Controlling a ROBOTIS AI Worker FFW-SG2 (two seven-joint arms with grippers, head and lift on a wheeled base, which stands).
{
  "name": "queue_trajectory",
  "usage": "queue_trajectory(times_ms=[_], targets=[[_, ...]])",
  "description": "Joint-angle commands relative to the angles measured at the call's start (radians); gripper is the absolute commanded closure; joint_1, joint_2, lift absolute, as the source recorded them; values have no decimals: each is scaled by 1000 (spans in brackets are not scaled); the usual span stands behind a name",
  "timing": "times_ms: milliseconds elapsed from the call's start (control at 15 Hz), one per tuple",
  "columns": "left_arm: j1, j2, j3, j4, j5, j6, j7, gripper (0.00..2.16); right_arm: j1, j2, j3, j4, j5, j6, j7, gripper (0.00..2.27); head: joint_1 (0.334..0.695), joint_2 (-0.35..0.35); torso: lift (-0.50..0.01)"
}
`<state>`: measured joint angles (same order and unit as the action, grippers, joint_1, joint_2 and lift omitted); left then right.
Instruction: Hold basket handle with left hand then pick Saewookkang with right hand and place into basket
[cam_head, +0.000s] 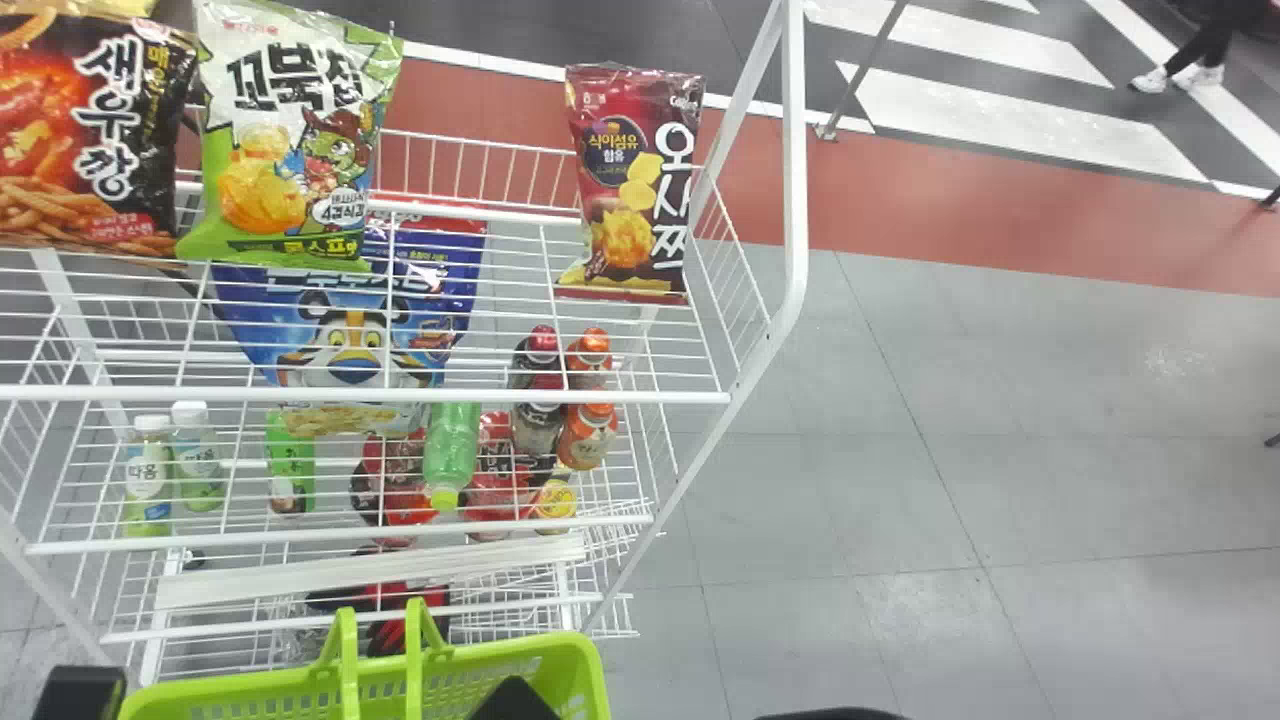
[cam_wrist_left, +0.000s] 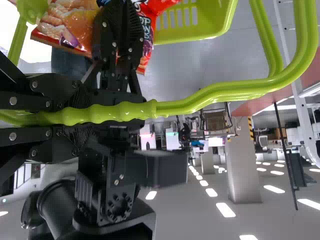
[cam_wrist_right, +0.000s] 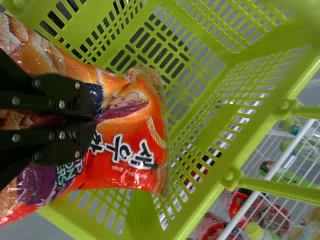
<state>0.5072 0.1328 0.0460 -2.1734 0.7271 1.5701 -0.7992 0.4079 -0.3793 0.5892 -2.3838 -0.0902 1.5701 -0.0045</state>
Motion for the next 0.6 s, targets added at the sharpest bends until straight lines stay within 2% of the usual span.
queue_trajectory(times_ms=[0, 200, 467, 533], targets=[[1, 1, 0, 0, -1, 1, -2, 2135, 19, -3, -32, -38, -2, 2, 4, 53, 695, -350, -17], [4, 2, 3, -3, 0, 1, -3, 2135, 19, -3, -52, -98, 60, -12, -19, 60, 695, -350, -17], [2, 2, 3, -3, -3, 1, -2, 2135, 5, 7, -129, -149, 58, -187, -25, 60, 695, -350, -17], [2, 1, 3, -3, -6, 1, 0, 2135, 5, 7, -149, -150, 56, -248, -25, 60, 695, -332, -17]])
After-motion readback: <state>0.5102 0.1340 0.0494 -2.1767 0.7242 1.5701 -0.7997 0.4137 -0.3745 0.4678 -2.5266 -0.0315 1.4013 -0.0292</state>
